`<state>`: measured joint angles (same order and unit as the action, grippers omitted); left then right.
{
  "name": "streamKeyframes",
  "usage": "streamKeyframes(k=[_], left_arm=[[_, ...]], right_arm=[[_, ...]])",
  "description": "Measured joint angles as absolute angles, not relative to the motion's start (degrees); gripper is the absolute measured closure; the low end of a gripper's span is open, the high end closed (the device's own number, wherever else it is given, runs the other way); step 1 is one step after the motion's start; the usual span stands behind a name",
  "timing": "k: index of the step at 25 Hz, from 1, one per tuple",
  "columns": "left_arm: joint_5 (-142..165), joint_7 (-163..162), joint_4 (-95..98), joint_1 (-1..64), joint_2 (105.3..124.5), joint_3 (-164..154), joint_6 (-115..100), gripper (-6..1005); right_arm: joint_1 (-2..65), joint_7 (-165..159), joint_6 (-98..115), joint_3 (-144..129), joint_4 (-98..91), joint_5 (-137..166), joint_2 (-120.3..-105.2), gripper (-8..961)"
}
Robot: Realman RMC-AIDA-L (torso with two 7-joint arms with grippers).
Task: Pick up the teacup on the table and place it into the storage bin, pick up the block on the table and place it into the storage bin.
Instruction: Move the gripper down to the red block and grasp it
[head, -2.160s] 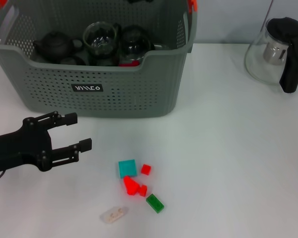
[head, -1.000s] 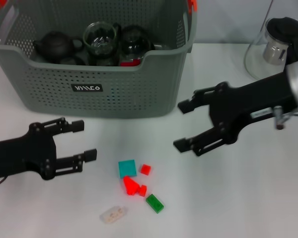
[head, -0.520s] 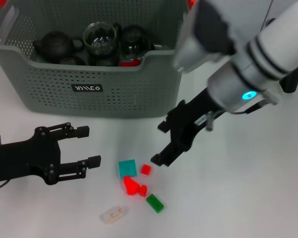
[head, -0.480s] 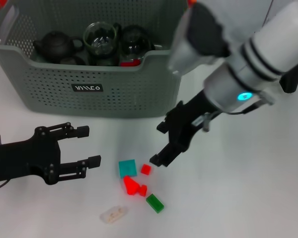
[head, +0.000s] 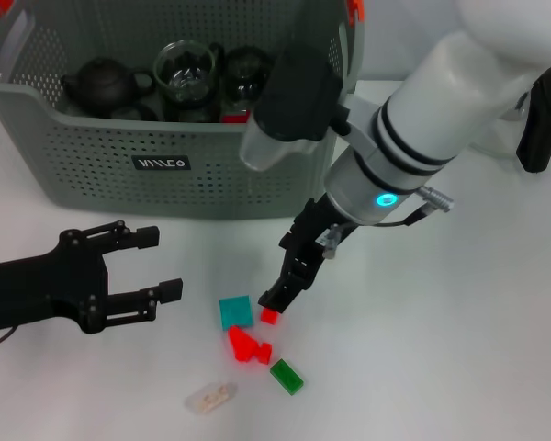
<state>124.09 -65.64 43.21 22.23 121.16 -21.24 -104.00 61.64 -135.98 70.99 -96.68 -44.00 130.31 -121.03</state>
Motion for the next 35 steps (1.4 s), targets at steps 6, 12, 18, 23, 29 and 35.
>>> streamKeyframes(k=[6,12,18,23,29,35], left_arm=[[124.44,-65.80,42.95,22.50,121.11,-21.65,-103.22,207],[124.46,-65.54,42.95,22.50,121.11,-21.80,-103.42,181],[124.46,-65.48,42.97,22.40,121.11,-21.74,-103.67,181],[124.46,-65.47,42.98,22.35,121.11,-21.70,-103.71,184],[124.33,-65.47,42.98,22.32,121.11,-21.52,-103.76,186],[124.16,-65.47,42.95,22.34,121.11,-21.55,-103.81,187]], right_arm=[[62.20,-141.63,68.76,-100.78,-43.25,130.26,-121.13,10],[62.51,-142.74,67.16,-103.93,-41.83,129.28,-121.52,11],[62.67,-142.76,62.61,-109.93,-40.87,127.15,-121.56,12],[62.28,-142.30,60.93,-110.94,-40.85,127.15,-121.55,13],[61.77,-142.12,58.81,-112.28,-40.80,127.16,-121.55,13],[61.78,-142.07,58.64,-113.72,-40.78,126.81,-121.61,12]])
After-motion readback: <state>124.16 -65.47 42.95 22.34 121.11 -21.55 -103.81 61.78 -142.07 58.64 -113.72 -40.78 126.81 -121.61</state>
